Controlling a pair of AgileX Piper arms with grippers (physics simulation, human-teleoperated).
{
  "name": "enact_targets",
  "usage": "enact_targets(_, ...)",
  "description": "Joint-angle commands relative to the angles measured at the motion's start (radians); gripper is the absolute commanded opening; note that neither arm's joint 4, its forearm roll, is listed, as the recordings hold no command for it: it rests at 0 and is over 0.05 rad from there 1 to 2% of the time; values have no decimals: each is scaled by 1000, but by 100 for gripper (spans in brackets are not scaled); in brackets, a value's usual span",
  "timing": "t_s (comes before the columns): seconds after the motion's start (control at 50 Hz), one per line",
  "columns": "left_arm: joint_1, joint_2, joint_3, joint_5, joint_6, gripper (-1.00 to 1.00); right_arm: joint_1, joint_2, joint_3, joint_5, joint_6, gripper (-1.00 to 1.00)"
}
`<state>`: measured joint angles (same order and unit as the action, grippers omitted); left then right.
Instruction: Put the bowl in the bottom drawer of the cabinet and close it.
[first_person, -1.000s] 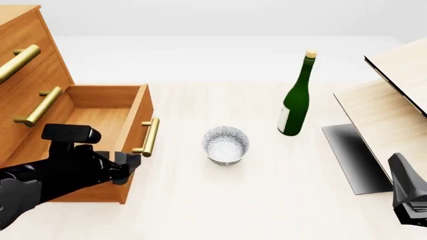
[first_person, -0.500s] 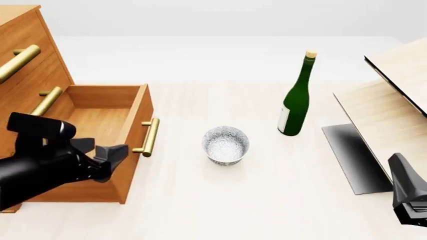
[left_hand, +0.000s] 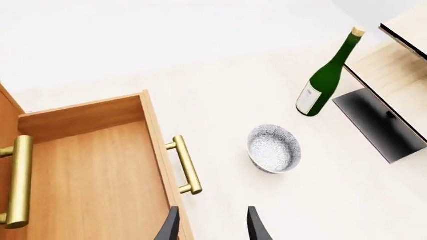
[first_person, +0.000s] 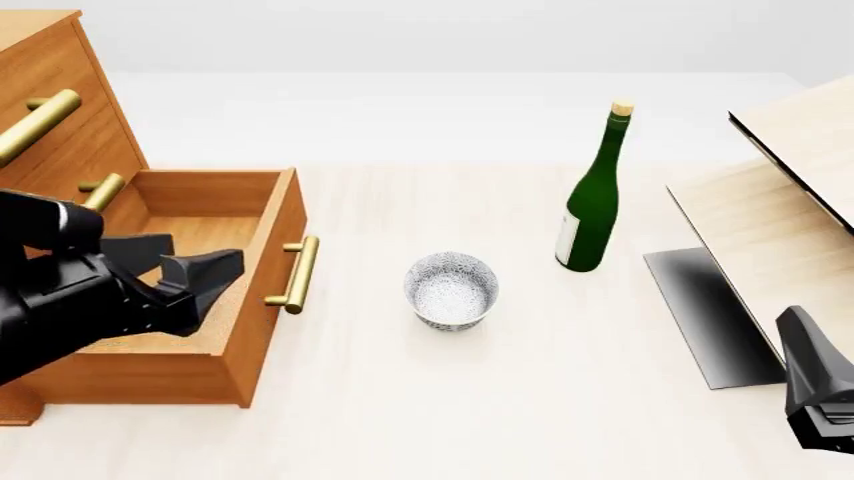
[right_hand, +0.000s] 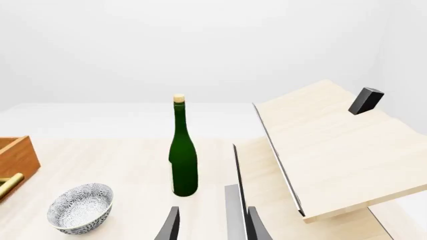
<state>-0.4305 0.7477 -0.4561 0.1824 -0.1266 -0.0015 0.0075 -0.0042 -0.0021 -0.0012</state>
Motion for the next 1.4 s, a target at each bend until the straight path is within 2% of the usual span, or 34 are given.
enact_targets(0.02, -31, -4, -39, -6, -15, 100, 0, 0, 0, 0, 0, 100)
enact_targets(0.34, -79, 71, -88, -71, -46, 100, 0, 0, 0, 0, 0, 100)
enact_targets(0.7, -93, 177, -141, -125, -68, 100, 0, 0, 0, 0, 0, 100)
enact_targets(1.2, -177, 374, -191, -271, -113, 100, 0, 0, 0, 0, 0, 100)
enact_targets(1.4, -189, 442, -220, -292, -121, 100, 0, 0, 0, 0, 0, 100)
